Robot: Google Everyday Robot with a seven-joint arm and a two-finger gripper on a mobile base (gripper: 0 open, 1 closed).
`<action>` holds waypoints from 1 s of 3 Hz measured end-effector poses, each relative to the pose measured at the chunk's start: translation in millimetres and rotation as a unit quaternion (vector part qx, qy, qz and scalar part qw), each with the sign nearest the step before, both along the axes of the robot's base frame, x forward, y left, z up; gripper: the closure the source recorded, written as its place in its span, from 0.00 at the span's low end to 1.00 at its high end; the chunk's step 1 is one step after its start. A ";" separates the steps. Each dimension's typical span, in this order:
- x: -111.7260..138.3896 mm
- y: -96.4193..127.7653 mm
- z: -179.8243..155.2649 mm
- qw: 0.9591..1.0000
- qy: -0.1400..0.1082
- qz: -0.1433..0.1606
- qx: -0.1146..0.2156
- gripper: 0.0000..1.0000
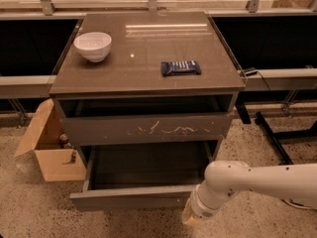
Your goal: Close middle drawer
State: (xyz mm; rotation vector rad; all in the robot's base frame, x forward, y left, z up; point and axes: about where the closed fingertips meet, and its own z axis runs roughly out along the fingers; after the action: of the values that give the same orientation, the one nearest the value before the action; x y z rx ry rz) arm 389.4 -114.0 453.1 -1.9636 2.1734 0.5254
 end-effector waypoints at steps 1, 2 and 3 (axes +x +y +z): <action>16.6 -14.8 -29.5 1.000 -0.018 -0.013 -0.008 1.00; 36.2 -28.0 -47.8 0.999 -0.033 -0.029 -0.003 0.85; 58.3 -32.4 -56.8 0.999 -0.045 -0.030 0.002 0.62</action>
Offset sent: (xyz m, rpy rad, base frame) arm 0.0726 -0.0467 -0.0663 0.0168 -0.1211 -0.1055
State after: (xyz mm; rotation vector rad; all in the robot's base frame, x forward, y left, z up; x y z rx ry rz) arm 447.7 -146.4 396.3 -1.8768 2.1665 0.4224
